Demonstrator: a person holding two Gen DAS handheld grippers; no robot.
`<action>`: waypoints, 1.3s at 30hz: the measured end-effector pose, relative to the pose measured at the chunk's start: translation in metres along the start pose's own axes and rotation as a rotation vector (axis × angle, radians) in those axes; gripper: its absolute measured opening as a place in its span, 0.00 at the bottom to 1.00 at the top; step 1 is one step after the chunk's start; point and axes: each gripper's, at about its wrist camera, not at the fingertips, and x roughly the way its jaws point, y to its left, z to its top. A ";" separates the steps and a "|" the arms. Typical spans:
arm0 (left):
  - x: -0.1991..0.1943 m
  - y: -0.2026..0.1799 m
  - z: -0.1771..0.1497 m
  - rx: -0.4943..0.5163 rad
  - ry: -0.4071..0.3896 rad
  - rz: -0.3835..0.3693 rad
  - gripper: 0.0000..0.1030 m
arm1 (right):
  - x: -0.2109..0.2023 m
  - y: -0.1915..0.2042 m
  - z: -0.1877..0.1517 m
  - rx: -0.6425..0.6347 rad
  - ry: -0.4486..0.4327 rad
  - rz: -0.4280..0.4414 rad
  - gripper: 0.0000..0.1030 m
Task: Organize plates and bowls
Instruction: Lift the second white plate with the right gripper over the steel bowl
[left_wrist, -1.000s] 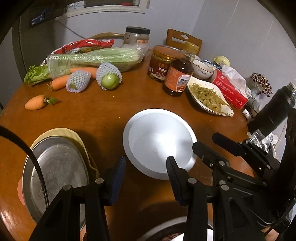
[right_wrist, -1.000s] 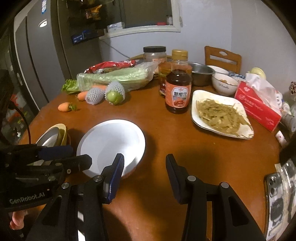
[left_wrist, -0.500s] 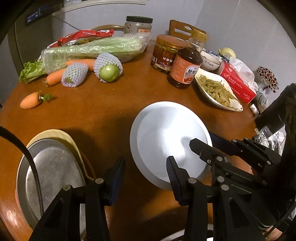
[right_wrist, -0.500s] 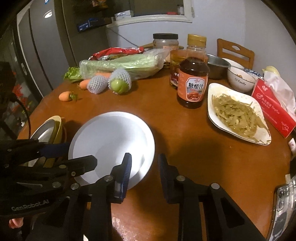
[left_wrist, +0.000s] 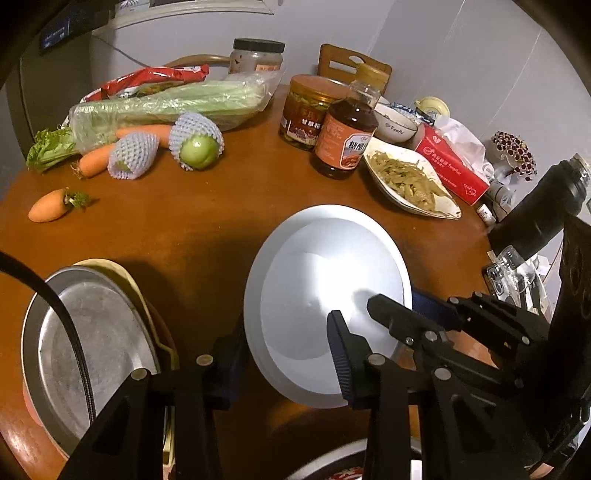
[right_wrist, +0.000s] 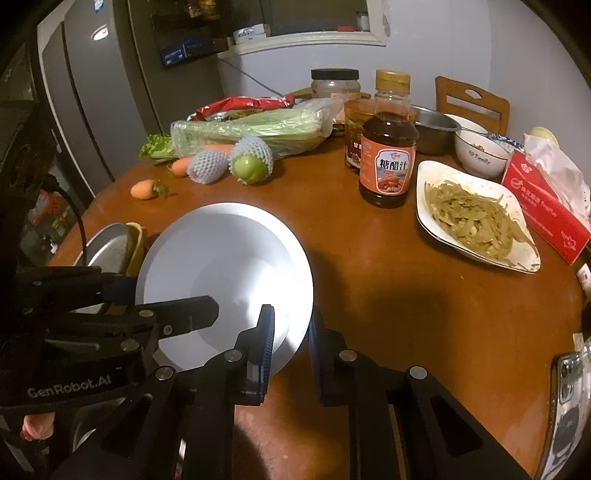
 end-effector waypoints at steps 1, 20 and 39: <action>-0.002 0.000 -0.001 0.003 -0.005 0.000 0.39 | -0.003 0.001 -0.001 0.002 -0.003 0.002 0.19; -0.066 -0.012 -0.024 0.037 -0.120 0.010 0.39 | -0.064 0.029 -0.013 -0.010 -0.114 0.006 0.19; -0.126 -0.026 -0.075 0.060 -0.207 0.024 0.39 | -0.129 0.068 -0.044 -0.054 -0.215 0.016 0.19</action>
